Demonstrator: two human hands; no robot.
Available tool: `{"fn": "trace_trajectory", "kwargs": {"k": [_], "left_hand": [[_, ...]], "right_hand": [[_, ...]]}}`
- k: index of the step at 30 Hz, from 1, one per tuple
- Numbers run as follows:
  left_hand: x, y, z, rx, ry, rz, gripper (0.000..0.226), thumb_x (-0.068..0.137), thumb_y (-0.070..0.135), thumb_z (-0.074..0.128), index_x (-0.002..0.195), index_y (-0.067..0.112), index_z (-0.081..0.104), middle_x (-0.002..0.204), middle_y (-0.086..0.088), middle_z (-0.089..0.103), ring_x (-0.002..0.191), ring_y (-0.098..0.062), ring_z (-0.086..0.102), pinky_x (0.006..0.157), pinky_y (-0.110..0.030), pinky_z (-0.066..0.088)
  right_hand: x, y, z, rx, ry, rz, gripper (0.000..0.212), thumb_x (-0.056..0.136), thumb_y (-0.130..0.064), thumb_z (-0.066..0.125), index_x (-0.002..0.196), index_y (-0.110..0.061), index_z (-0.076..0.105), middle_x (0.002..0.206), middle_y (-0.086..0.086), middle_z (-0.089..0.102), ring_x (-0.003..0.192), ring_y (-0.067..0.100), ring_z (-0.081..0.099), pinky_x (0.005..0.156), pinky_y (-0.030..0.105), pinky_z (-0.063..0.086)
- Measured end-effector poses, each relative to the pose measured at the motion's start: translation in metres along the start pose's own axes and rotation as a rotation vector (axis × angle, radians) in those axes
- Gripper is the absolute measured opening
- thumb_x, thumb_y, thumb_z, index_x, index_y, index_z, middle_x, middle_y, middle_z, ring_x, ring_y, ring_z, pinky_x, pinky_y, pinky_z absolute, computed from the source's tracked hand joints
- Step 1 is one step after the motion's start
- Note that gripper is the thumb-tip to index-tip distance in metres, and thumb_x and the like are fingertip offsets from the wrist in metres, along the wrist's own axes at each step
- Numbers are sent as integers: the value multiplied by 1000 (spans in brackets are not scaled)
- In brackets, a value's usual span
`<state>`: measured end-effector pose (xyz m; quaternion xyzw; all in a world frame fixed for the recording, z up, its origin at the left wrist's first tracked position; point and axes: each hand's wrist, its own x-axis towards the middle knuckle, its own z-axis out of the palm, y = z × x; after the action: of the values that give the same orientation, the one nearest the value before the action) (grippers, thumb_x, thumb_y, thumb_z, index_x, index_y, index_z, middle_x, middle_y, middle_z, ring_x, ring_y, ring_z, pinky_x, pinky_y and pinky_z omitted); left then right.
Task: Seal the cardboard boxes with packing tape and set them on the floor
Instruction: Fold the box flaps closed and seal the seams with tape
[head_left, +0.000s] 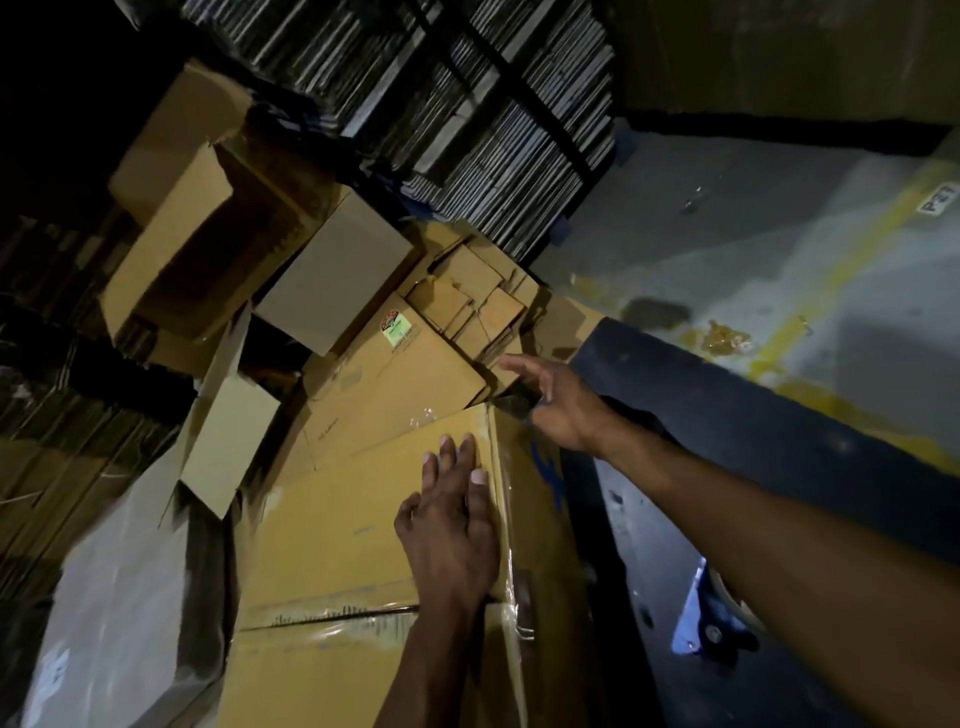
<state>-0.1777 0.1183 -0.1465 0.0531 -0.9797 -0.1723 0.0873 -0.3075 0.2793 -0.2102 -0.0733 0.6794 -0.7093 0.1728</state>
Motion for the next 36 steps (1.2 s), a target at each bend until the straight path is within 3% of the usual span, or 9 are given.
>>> {"fn": "trace_trajectory", "kwargs": {"k": [4,9,13,19,24,28,30,34,36], "left_hand": [[0,3,-2,-9,13,9,55,102,55,32,151,37,51,160,7,42,153,-10,29,120,-57,34],[-1,2,-2,-16,3,13,57,102,56,31,152,36,50,161,7,41,154,-10,28,120,-58,33],[-1,2,-1,-3,14,10,55,103,53,32,151,36,50,161,6,41,153,-10,28,119,-58,35],[-2,3,-1,-18,14,9,50,104,52,34,151,39,45,161,6,41,153,-10,28,120,-57,34],[-1,2,0,4,10,16,49,104,50,34,152,40,43,161,5,40,153,-9,28,121,-55,34],[-2,1,1,2,19,26,51,105,51,33,152,37,47,160,4,42,153,-11,29,118,-58,37],[-2,0,2,4,11,25,50,105,50,33,152,37,47,161,5,41,154,-11,28,119,-58,36],[-2,-2,3,12,11,25,50,106,49,34,152,37,47,161,5,42,154,-11,28,119,-57,36],[-2,-2,3,23,4,26,50,106,50,32,152,38,46,161,5,41,154,-11,27,120,-57,35]], "right_hand": [[-21,6,13,38,-105,17,80,79,19,55,142,-30,57,144,-9,57,137,11,50,112,40,47],[-64,17,29,-54,-101,-31,97,87,11,54,160,-41,17,166,-10,24,151,12,25,120,33,33],[-80,15,39,-251,-72,-116,99,87,4,57,163,-29,3,170,-8,8,155,12,15,125,35,26],[-94,10,29,-274,134,-142,69,85,5,56,150,-17,49,155,-3,48,142,11,45,119,34,38],[-81,-2,39,-135,145,-73,46,104,-15,48,150,-19,50,156,-5,46,144,11,42,119,26,32],[-84,-2,34,-413,252,-86,24,92,-13,60,105,-25,77,129,-8,69,118,12,64,103,35,52],[-77,-10,23,-219,297,-18,16,95,-22,64,104,-30,75,117,-13,72,109,5,65,99,33,54],[-45,-28,18,137,202,34,53,82,-71,66,114,-29,75,110,-13,73,107,4,65,95,35,55],[-33,-26,25,161,173,48,48,79,-66,74,104,-26,79,100,-12,77,102,5,68,94,36,56]]}}
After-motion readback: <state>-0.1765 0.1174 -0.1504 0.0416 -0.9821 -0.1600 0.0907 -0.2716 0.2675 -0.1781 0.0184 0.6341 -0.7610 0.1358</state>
